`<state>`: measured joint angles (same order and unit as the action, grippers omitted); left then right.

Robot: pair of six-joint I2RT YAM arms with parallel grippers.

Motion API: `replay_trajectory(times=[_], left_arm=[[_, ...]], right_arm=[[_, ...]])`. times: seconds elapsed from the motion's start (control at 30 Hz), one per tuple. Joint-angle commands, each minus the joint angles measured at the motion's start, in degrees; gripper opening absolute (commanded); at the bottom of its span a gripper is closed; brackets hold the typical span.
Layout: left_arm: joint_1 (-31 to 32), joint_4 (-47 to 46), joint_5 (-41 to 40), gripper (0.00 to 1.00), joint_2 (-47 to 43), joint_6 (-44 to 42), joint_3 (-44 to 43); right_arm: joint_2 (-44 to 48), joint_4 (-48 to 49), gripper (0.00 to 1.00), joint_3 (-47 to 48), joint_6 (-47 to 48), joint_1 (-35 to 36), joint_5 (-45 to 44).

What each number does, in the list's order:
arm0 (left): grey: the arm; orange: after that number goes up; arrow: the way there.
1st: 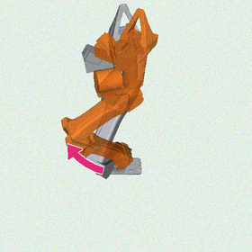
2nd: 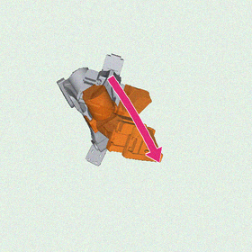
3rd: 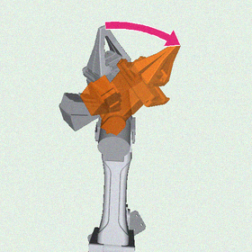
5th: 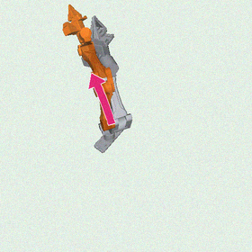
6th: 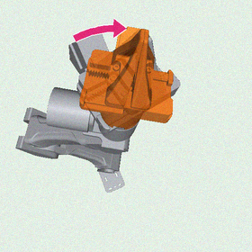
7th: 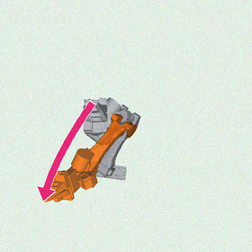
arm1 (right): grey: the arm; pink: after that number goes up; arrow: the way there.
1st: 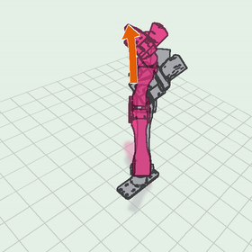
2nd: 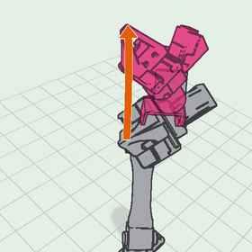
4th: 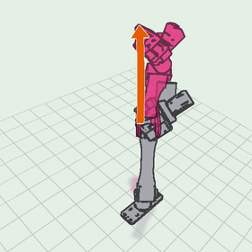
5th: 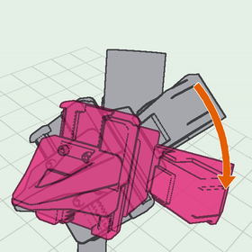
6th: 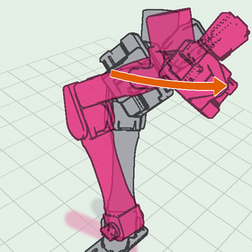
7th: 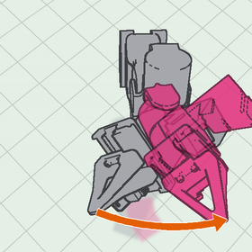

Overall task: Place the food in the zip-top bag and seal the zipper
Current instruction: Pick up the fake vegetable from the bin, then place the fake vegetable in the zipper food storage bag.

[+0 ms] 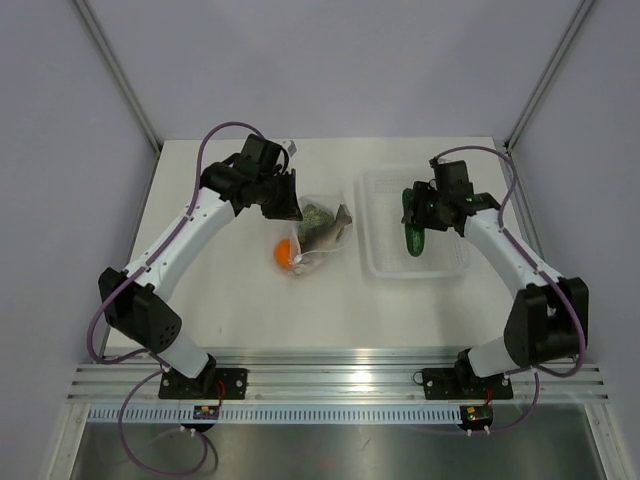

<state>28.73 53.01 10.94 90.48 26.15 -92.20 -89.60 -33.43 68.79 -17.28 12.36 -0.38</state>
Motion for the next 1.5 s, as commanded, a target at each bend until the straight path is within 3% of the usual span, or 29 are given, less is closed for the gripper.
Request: replay_trajectory(times=[0.0,0.1,0.23,0.4,0.47,0.77,1.03,1.33,1.47], left_arm=[[-0.25,-2.13,1.72,0.00,-2.76,0.13,-0.08],[-0.17,-2.12,1.89,0.00,-2.76,0.13,-0.43],[-0.25,-1.60,1.28,0.00,-2.50,-0.22,-0.87],[-0.25,-1.77,2.24,0.00,-1.97,0.65,-1.84],[-0.25,-2.47,3.03,0.00,-1.88,1.97,-2.01],[-0.17,-5.20,5.32,0.00,-1.36,10.59,-0.61],[-0.17,-4.06,5.32,0.00,-1.09,10.15,-1.75],[-0.17,-4.94,6.90,0.00,-1.53,9.62,-0.08],[-0.17,-5.38,7.25,0.00,-1.27,9.80,0.01]], right_arm=[[11.45,9.33,0.26,-4.53,2.43,-0.14,14.15],[22.32,19.68,0.28,-10.15,-1.26,0.21,15.67],[30.44,26.28,0.22,-12.89,-6.87,2.75,12.35],[35.28,32.81,0.22,-16.31,-14.17,9.41,1.81],[35.73,37.38,0.23,-17.20,-16.38,12.85,-6.50],[27.47,48.28,0.23,-18.88,-27.45,27.18,-26.67],[18.16,51.45,0.23,-17.91,-31.41,35.27,-31.87],[6.91,49.26,0.25,-13.78,-32.21,37.30,-23.98],[4.18,45.23,0.33,-10.45,-30.19,38.53,-19.49]])
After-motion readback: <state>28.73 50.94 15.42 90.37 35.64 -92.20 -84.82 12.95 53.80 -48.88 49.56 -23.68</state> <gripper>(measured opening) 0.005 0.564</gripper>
